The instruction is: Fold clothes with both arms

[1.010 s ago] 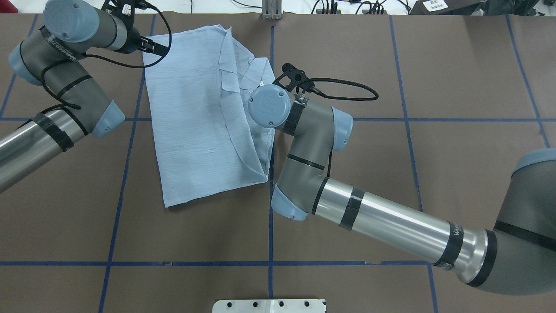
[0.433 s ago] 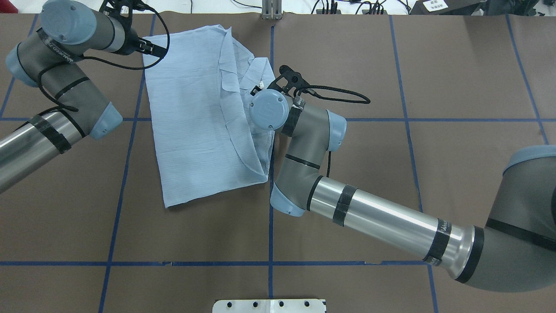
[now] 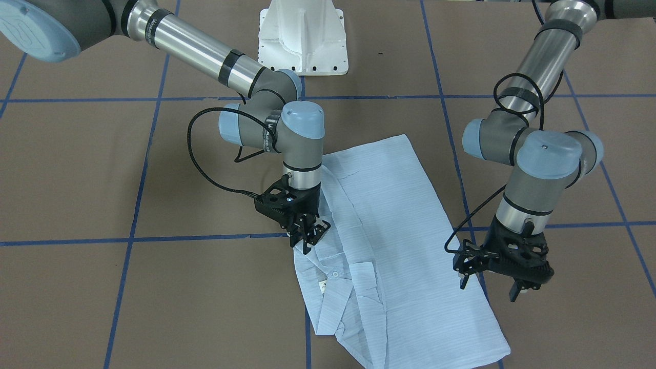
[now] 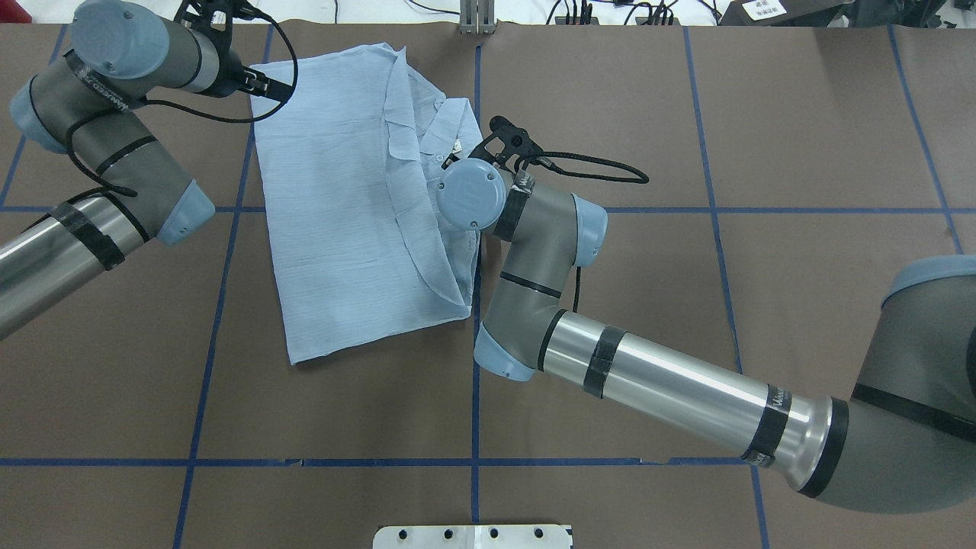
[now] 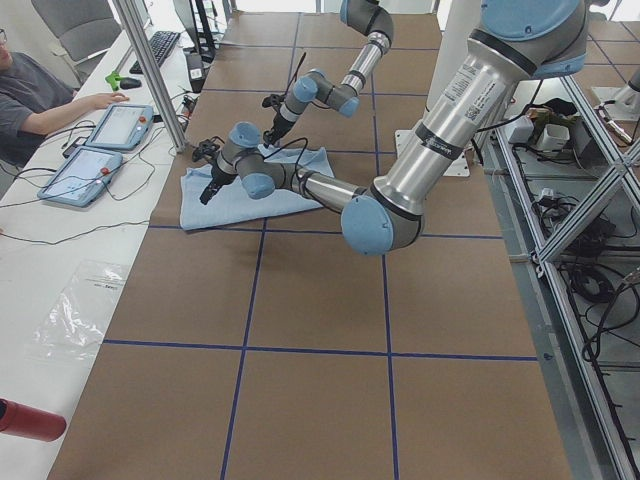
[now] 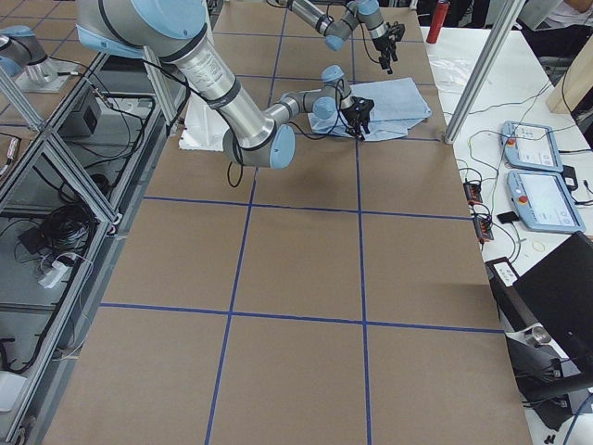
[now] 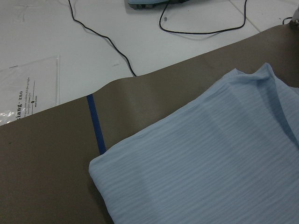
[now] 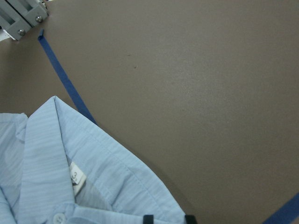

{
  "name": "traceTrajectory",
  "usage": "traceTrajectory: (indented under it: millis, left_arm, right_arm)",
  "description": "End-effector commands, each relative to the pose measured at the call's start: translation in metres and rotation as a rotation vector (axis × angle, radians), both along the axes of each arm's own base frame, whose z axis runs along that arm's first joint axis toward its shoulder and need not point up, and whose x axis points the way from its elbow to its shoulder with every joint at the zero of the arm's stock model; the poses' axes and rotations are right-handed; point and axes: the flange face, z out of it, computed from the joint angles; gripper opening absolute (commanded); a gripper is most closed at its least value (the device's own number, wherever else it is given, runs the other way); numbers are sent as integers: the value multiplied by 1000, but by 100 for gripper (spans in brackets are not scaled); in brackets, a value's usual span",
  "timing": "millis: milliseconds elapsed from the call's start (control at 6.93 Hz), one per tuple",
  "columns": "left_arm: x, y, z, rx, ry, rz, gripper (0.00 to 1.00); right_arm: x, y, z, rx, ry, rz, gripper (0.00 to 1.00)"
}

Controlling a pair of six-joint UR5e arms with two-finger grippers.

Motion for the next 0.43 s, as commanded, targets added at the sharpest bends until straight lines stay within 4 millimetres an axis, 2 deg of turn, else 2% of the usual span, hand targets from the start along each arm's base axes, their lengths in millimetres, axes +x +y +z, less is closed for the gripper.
traceTrajectory:
  millis: [0,144,288]
  left_arm:
    - [0,1,0,0,1,0,100]
    - [0,1,0,0,1,0,100]
    - [1,1,-4,5,4,2,100]
  right_arm:
    - [1,3,-6,4,3,-11,0]
    - [14,9,-24,4,11,-21,0]
    - [39,24,-28,-10,42,-26,0]
